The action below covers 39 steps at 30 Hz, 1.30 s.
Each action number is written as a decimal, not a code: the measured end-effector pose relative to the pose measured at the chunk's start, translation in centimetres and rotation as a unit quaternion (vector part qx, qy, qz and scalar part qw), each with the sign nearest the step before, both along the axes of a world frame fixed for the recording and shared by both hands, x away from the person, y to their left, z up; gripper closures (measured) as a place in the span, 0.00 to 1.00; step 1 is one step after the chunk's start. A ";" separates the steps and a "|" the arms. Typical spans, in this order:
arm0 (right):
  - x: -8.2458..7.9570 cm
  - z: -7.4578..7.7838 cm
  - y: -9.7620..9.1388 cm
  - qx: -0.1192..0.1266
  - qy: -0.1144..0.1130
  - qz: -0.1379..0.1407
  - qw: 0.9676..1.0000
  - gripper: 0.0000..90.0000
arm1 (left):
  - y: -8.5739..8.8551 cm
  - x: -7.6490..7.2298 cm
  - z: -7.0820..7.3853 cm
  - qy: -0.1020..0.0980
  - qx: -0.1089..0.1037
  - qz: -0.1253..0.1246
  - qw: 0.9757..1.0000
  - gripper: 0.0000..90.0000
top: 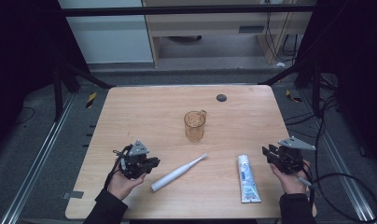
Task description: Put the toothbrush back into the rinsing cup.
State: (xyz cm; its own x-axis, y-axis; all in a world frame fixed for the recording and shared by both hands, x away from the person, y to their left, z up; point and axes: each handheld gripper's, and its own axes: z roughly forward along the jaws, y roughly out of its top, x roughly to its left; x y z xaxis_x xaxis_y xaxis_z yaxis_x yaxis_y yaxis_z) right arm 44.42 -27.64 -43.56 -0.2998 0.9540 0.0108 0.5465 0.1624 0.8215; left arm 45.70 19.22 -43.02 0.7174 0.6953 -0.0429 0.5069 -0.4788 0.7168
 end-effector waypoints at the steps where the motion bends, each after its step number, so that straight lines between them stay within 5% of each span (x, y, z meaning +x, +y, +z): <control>1: 0.0 0.0 0.0 0.000 0.000 0.000 1.000 0.74 | -0.3 0.2 0.2 0.000 -0.002 -0.004 1.000 0.89; 15: 0.4 -0.1 -0.3 -0.003 0.000 -0.006 1.000 0.60 | -2.5 1.7 2.3 -0.015 -0.004 -0.030 0.999 0.70; 24: 0.5 0.0 -0.4 -0.003 0.008 -0.009 1.000 0.55 | -4.2 2.4 2.0 -0.003 0.017 -0.054 0.998 0.56; 39: 0.8 -0.1 -0.4 -0.017 0.012 -0.010 1.000 0.53 | -7.6 3.2 0.8 0.022 0.072 -0.091 0.993 0.44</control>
